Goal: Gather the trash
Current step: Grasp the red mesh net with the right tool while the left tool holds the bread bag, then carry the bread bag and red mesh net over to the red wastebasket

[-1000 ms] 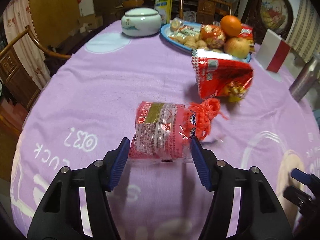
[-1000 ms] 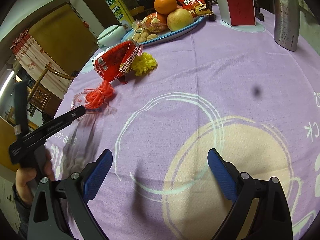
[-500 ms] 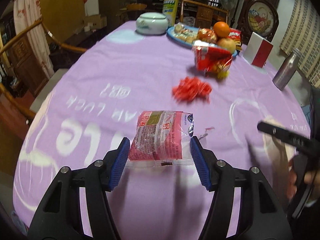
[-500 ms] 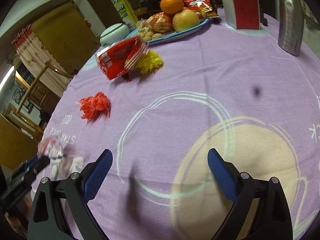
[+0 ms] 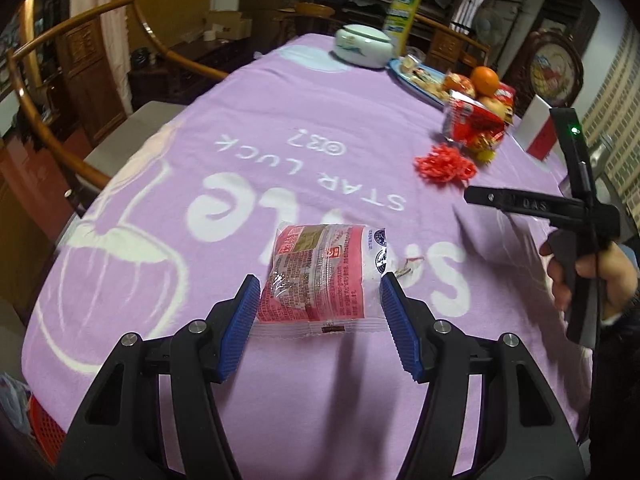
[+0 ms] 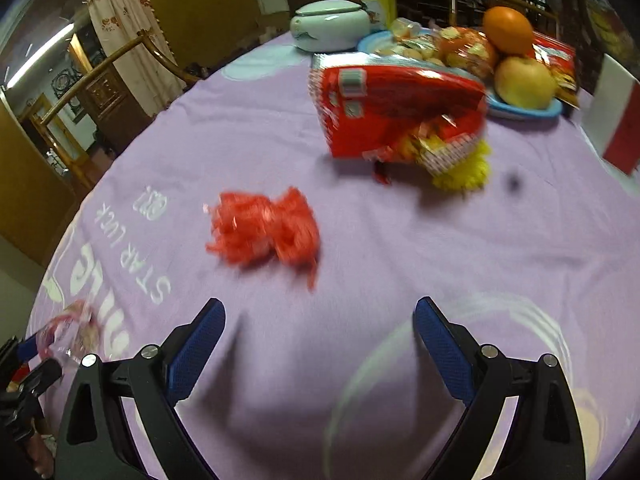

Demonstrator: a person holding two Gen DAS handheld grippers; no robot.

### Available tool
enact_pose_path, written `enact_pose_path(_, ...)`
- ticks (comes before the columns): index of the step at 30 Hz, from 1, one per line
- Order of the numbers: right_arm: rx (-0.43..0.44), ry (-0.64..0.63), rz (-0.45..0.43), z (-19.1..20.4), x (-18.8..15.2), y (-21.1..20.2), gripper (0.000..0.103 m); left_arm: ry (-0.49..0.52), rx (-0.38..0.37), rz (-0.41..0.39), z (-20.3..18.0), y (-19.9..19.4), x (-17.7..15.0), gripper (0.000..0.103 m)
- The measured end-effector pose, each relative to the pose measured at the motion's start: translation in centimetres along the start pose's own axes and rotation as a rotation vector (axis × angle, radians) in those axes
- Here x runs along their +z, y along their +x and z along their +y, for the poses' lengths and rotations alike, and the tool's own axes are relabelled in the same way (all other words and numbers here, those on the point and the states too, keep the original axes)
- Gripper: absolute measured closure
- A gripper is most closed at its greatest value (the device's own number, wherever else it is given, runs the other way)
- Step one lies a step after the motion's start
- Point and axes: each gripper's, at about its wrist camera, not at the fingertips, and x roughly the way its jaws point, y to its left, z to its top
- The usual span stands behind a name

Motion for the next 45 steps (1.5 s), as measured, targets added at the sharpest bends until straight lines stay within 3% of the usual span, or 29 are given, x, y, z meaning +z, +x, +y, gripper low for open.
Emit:
enact_pose_path(6, 0.010, -0.066, -0.024, 1.6, 2.1, 2.3, 0.010, -0.035, 0.021, -0.018, 1.6, -0.8, 0.2, 0.042)
enact_pose_path(9, -0.017, -0.112, -0.031, 2.7, 2.9, 3.2, 0.017, -0.034, 0.031, -0.018, 1.6, -1.1, 0.1, 0.042)
enact_pose_path(11, -0.040, -0.137, -0.042, 3.2, 3.0, 3.4, 0.028, -0.035, 0.032, -0.013, 1.5, -1.3, 0.0, 0.042)
enact_pose_path(13, -0.051, -0.157, -0.049, 3.6, 3.1, 3.3, 0.058, -0.040, 0.036, -0.008, 1.4, -1.5, -0.1, 0.042)
enact_pose_path(15, -0.018, -0.137, -0.043, 3.5, 3.0, 2.8, 0.068, -0.043, 0.041, -0.008, 1.2, -1.7, -0.1, 0.042)
enact_pose_path(22, 0.132, -0.015, -0.099, 3.5, -0.3, -2.7, 0.070, -0.032, 0.052, -0.042, -0.1, -3.5, -0.5, 0.042)
enact_pose_path(36, 0.212, -0.018, -0.132, 9.3, -11.0, -9.9, 0.069, -0.026, 0.082, -0.108, -0.6, -8.4, -5.3, 0.042)
enact_pose_path(45, 0.224, 0.034, -0.145, 8.4, -14.3, -11.4, 0.069, -0.042, 0.085, -0.106, -0.1, -8.7, -7.1, 0.042)
